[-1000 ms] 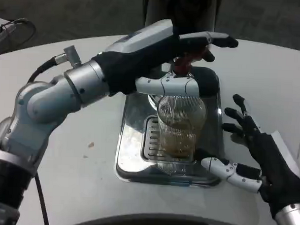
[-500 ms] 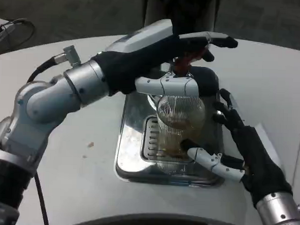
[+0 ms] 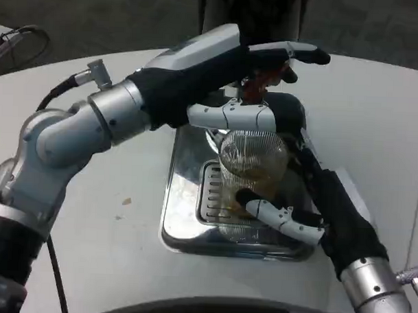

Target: Grasp the cup under the faucet to collect the drink, then remove the cup.

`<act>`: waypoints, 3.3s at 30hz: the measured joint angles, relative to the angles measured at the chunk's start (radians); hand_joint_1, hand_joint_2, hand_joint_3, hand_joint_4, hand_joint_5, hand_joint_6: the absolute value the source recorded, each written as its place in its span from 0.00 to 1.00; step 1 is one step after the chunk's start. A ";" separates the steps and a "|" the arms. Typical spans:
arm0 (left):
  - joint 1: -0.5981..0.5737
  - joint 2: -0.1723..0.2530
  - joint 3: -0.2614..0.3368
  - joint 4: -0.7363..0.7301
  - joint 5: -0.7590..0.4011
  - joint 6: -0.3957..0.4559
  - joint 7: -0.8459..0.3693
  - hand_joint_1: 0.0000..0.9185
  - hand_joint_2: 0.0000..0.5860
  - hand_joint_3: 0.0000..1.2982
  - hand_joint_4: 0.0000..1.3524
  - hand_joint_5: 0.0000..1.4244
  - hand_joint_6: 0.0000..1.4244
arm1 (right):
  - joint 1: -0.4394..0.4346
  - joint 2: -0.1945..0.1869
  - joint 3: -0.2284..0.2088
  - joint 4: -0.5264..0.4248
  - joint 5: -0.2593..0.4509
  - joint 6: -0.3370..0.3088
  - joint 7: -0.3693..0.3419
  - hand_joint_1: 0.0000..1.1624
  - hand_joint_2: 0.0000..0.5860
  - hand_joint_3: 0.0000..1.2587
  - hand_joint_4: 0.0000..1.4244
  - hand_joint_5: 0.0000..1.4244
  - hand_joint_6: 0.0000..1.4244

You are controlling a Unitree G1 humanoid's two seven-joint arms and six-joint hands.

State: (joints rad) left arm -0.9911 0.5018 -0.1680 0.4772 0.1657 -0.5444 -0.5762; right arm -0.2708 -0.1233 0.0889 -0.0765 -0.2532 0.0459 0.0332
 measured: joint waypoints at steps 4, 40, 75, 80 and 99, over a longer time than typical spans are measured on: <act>-0.005 0.000 0.000 0.011 0.001 -0.008 0.000 0.00 0.14 0.15 0.10 0.17 0.12 | -0.006 0.005 0.007 0.031 0.000 -0.009 -0.014 0.62 0.34 0.00 0.04 0.08 0.00; -0.080 0.011 -0.053 0.107 0.087 -0.128 0.032 0.00 0.16 0.16 0.11 0.18 0.12 | -0.085 0.040 0.016 0.186 0.003 -0.070 -0.075 0.62 0.34 0.00 0.04 0.08 0.00; -0.101 0.012 -0.084 0.142 0.120 -0.154 0.072 0.00 0.18 0.16 0.12 0.18 0.12 | -0.104 0.077 0.023 0.232 -0.013 -0.112 -0.138 0.60 0.38 0.00 0.05 0.10 0.00; -0.106 0.011 -0.086 0.157 0.120 -0.162 0.077 0.00 0.18 0.16 0.12 0.18 0.12 | -0.117 0.079 0.024 0.252 -0.019 -0.134 -0.153 0.59 0.38 0.00 0.05 0.10 0.00; -0.129 0.005 -0.090 0.206 0.122 -0.185 0.084 0.00 0.19 0.17 0.12 0.18 0.12 | -0.149 0.112 0.033 0.331 -0.022 -0.181 -0.207 0.59 0.37 0.00 0.07 0.08 0.00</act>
State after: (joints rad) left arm -1.1201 0.5065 -0.2576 0.6836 0.2873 -0.7296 -0.4924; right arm -0.4200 -0.0117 0.1215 0.2548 -0.2754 -0.1353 -0.1742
